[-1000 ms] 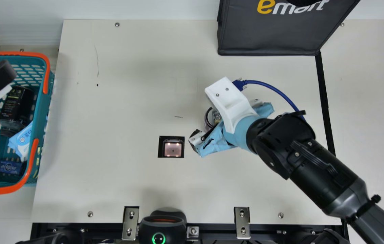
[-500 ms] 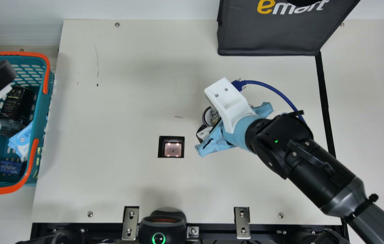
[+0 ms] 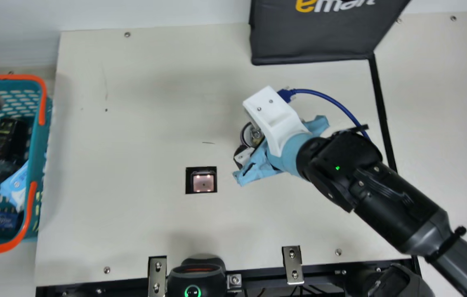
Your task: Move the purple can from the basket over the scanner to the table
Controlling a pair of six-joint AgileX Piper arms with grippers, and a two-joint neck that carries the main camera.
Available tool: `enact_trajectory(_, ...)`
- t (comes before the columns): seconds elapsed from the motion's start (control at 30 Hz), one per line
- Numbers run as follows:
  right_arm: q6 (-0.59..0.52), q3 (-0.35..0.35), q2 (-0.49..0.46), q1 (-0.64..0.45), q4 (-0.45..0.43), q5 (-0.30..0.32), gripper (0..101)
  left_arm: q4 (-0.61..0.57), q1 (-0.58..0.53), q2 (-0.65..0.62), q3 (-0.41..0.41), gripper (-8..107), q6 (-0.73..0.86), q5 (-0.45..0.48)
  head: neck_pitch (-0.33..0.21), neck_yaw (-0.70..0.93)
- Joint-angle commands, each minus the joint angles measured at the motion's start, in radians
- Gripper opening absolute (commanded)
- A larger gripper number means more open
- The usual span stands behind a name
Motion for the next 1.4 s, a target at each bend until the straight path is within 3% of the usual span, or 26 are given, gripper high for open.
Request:
enact_trajectory(0.0,-0.012,0.002,-0.006,-0.038,0.014,0.006,0,0.000,0.000,0.000,0.000,90,0.000,0.000,-0.030,-0.092)
enact_trajectory(0.2,-0.071,0.001,-0.029,-0.200,0.068,0.024,0,0.000,0.000,0.000,0.000,90,0.000,0.000,-0.030,-0.231)
enact_trajectory(0.63,-0.292,-0.074,-0.008,-0.646,0.226,0.087,0,0.000,0.000,0.000,0.000,90,0.000,0.000,-0.030,-0.231)
enact_trajectory(1.0,-0.440,-0.216,0.127,-0.936,0.284,0.127,0,0.000,0.000,0.000,0.000,90,0.000,0.000,-0.030,-0.231)
enact_trajectory(1.37,-0.498,-0.422,0.319,-1.118,0.298,0.157,0,0.000,0.000,0.000,0.000,90,0.000,0.000,-0.030,-0.231)
